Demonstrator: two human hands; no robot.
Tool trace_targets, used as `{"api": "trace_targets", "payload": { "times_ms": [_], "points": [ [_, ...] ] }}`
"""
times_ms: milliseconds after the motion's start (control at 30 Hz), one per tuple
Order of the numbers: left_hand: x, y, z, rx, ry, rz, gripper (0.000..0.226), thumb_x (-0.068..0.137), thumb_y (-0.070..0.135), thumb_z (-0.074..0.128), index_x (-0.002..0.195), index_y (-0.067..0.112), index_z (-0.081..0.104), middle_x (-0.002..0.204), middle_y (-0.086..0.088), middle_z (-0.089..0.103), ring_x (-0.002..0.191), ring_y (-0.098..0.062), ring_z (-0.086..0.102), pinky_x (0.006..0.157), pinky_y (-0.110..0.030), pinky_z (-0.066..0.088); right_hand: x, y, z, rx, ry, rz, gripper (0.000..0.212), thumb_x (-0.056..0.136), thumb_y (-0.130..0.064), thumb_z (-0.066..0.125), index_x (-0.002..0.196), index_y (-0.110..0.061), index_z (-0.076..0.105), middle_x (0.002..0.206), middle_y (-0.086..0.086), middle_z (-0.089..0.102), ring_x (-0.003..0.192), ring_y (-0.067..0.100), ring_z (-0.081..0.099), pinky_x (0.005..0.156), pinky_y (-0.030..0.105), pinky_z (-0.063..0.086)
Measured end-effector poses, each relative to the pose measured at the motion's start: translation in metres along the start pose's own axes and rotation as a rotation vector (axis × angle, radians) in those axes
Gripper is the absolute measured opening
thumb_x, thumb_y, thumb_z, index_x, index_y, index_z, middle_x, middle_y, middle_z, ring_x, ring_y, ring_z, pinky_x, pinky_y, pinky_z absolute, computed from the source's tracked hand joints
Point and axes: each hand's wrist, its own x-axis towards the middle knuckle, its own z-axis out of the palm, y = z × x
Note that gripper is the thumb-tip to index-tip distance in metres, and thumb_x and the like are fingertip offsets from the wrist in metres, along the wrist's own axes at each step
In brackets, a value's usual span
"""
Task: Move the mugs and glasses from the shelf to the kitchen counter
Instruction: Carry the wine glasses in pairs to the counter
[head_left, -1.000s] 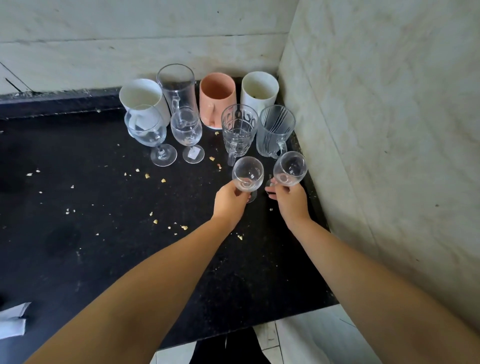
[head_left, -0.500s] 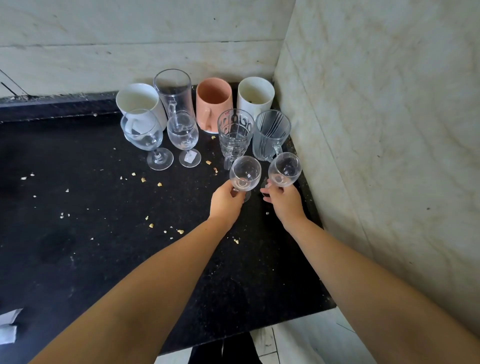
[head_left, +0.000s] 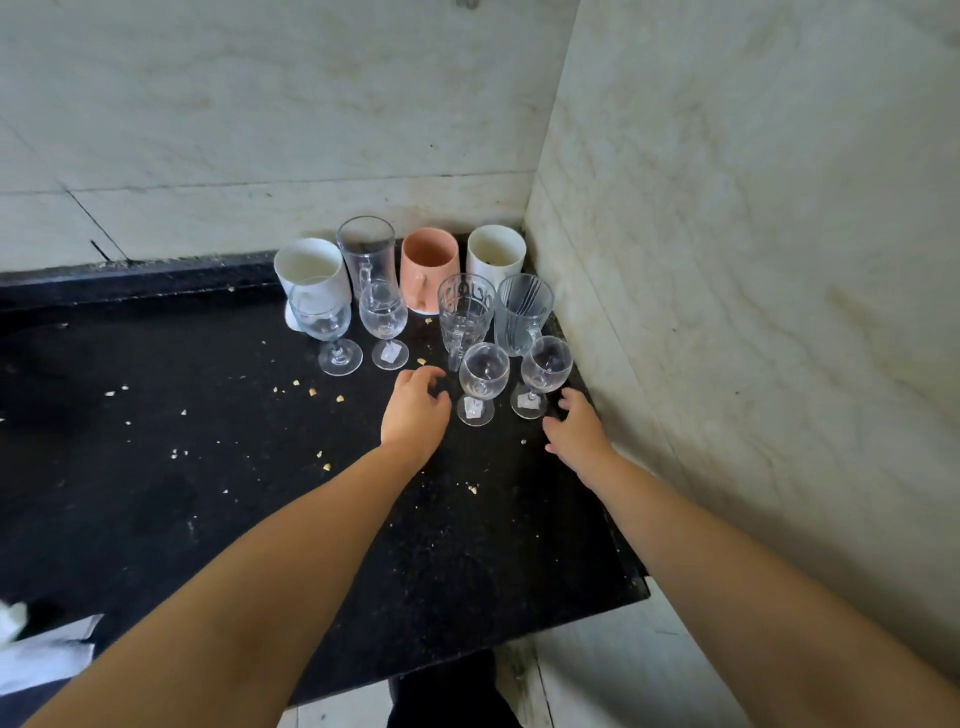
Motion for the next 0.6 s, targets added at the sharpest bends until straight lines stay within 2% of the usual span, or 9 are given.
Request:
{"api": "trace_targets", "payload": {
  "times_ms": [67,133,200,267,333,433,567,600],
  "points": [
    [-0.006,0.008,-0.010,0.016,0.008,0.024,0.034,0.091,0.014,0.051,0.124,0.014,0.056,0.124,-0.008,0.053,0.100,-0.023,0.059,0.089,-0.034,0.048,-0.010,-0.008,-0.007,-0.099,-0.027,0.045,0.051,0.091,-0.011,0.054,0.140,-0.007,0.041,0.139,0.015,0.048,0.115,0.028,0.057,0.093,0.046,0.054],
    [-0.012,0.020,-0.019,0.037,0.018,0.071,0.031,0.091,0.014,0.050,0.121,0.013,0.057,0.120,-0.007,0.055,0.099,-0.024,0.059,0.086,-0.035,0.049,-0.023,-0.021,-0.016,-0.232,-0.115,0.076,0.034,0.091,-0.010,0.051,0.124,-0.003,0.053,0.123,0.017,0.060,0.100,0.029,0.064,0.084,0.044,0.058],
    [-0.021,0.033,-0.028,0.046,0.032,0.124,0.027,0.092,0.016,0.049,0.118,0.013,0.058,0.116,-0.007,0.057,0.095,-0.024,0.060,0.081,-0.035,0.049,-0.039,-0.036,-0.027,-0.355,-0.131,-0.003,0.020,0.090,-0.010,0.047,0.102,-0.002,0.060,0.101,0.017,0.066,0.094,0.032,0.068,0.083,0.044,0.058],
    [-0.023,0.046,-0.034,0.046,0.034,0.143,0.025,0.092,0.018,0.049,0.113,0.013,0.060,0.113,-0.007,0.060,0.094,-0.023,0.059,0.077,-0.034,0.048,-0.047,-0.054,-0.035,-0.428,-0.074,-0.128,0.015,0.090,-0.014,0.047,0.083,-0.006,0.059,0.083,0.013,0.063,0.082,0.033,0.066,0.079,0.041,0.055],
    [-0.029,0.059,-0.044,0.054,0.019,0.164,0.022,0.091,0.018,0.050,0.109,0.011,0.060,0.109,-0.008,0.063,0.092,-0.024,0.059,0.077,-0.034,0.047,-0.057,-0.073,-0.042,-0.496,-0.002,-0.266,0.019,0.091,-0.017,0.049,0.084,-0.006,0.063,0.085,0.014,0.064,0.085,0.032,0.063,0.078,0.037,0.051],
    [-0.038,0.070,-0.064,0.111,0.027,0.190,0.021,0.091,0.017,0.051,0.107,0.009,0.062,0.104,-0.009,0.064,0.090,-0.025,0.059,0.080,-0.035,0.050,-0.063,-0.100,-0.043,-0.566,0.063,-0.407,0.022,0.091,-0.016,0.050,0.104,-0.006,0.064,0.106,0.013,0.065,0.100,0.031,0.061,0.083,0.038,0.049],
    [-0.049,0.056,-0.102,0.289,0.071,0.143,0.013,0.090,0.017,0.046,0.092,0.010,0.057,0.099,-0.012,0.065,0.090,-0.029,0.061,0.076,-0.036,0.049,-0.071,-0.128,-0.030,-0.771,0.044,-0.550,0.015,0.093,-0.015,0.045,0.098,-0.012,0.058,0.098,0.008,0.058,0.089,0.029,0.057,0.069,0.032,0.042],
    [-0.054,0.049,-0.113,0.330,0.086,0.107,0.014,0.090,0.017,0.045,0.092,0.010,0.056,0.100,-0.012,0.064,0.088,-0.029,0.059,0.075,-0.036,0.047,-0.076,-0.136,-0.024,-0.832,0.037,-0.599,0.016,0.094,-0.016,0.044,0.102,-0.012,0.058,0.100,0.008,0.057,0.090,0.029,0.057,0.067,0.031,0.040]
  ]
}}
